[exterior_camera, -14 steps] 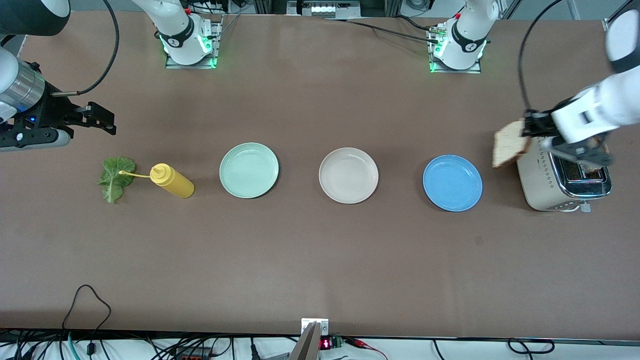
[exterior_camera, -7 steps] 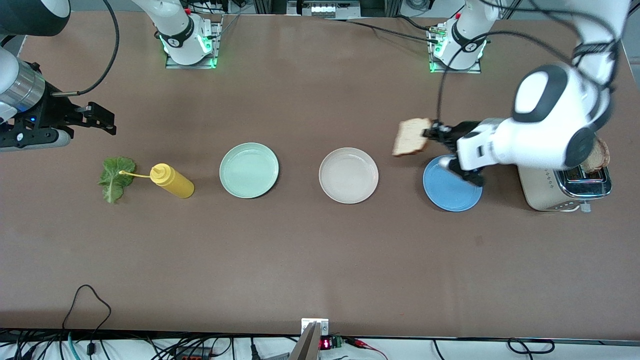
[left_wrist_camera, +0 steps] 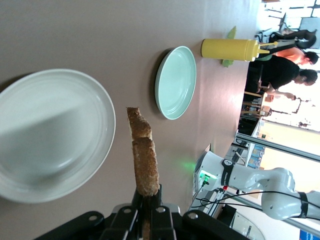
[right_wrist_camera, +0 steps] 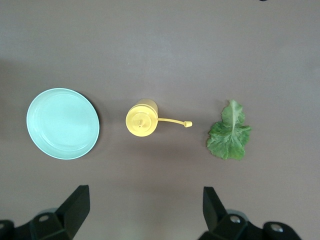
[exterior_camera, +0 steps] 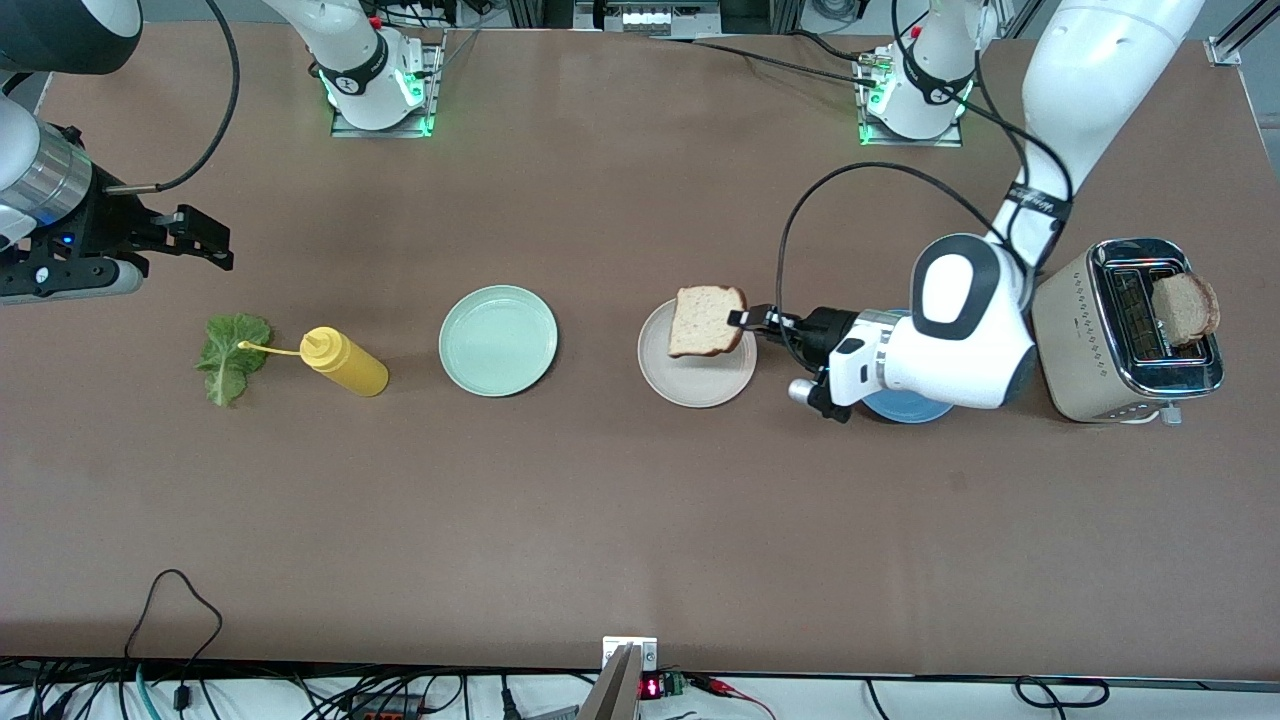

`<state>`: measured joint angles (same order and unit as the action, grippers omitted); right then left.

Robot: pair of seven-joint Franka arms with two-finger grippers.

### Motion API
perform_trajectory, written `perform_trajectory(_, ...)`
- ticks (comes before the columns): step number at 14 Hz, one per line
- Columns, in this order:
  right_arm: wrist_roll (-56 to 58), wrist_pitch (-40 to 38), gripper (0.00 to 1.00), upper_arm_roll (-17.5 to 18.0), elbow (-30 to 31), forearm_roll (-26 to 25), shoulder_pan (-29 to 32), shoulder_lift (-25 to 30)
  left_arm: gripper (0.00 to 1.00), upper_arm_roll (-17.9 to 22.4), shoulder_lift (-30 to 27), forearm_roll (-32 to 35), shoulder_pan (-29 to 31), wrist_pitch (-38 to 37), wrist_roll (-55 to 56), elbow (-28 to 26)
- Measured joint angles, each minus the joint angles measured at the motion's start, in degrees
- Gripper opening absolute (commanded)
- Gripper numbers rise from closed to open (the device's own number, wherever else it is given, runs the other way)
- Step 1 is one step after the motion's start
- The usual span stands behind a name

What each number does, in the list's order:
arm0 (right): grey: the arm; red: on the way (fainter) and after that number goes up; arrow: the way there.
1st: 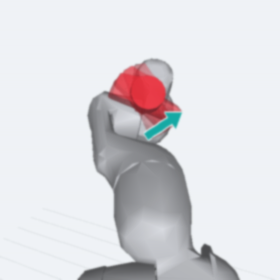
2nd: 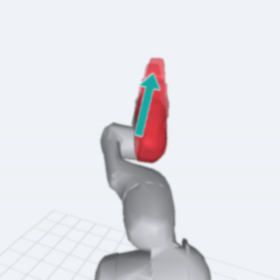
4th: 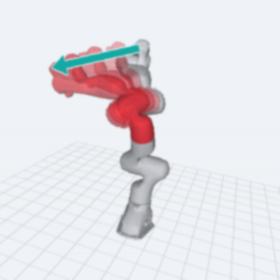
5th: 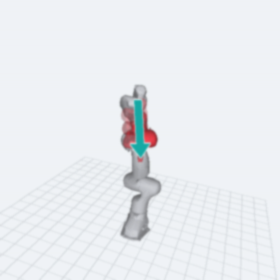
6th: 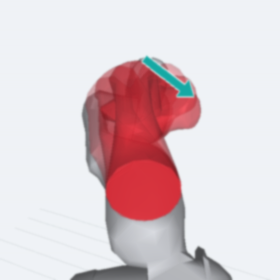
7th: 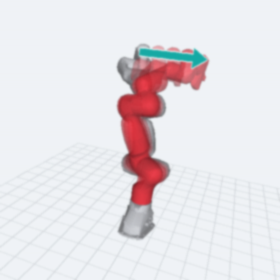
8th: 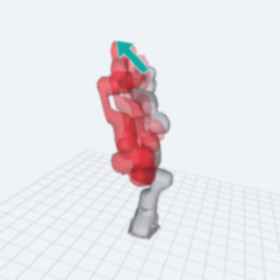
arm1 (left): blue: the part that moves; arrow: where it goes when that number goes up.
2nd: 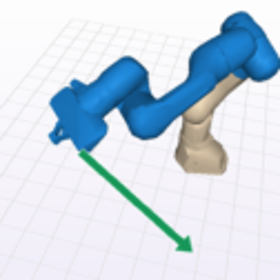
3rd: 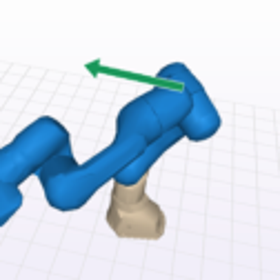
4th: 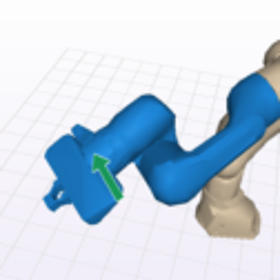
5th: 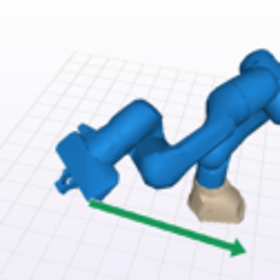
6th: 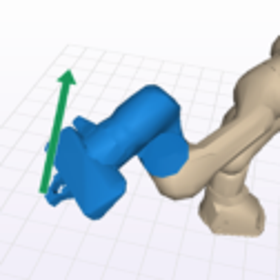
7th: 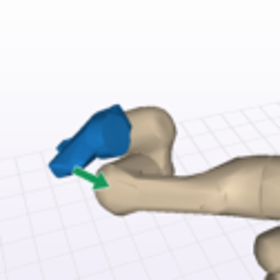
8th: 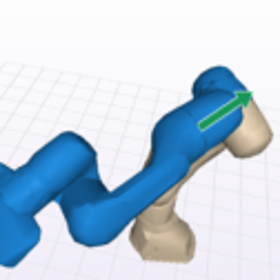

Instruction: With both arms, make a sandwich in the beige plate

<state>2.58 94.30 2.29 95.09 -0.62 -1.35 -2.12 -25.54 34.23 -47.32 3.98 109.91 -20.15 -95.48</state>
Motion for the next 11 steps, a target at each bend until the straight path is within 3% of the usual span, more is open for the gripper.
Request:
perform_trajectory(3, 0.00, 0.00, 1.00, 0.00, 0.01, 0.00, 0.00, -0.05, 0.00, 0.25, 3.83, -1.97, 0.56, 3.05, -11.30, -1.39)
perform_trajectory(7, 0.00, 0.00, 1.00, 0.00, 0.01, 0.00, 0.00, -0.07, 0.00, 0.40, 6.37, -12.37, 0.76, 7.79, -24.86, -7.04)
perform_trajectory(11, 0.07, -0.63, 1.00, 0.00, 0.03, -0.01, 0.00, -0.14, 0.00, 0.50, 7.40, -14.40, 0.88, 8.64, -30.61, -9.04)
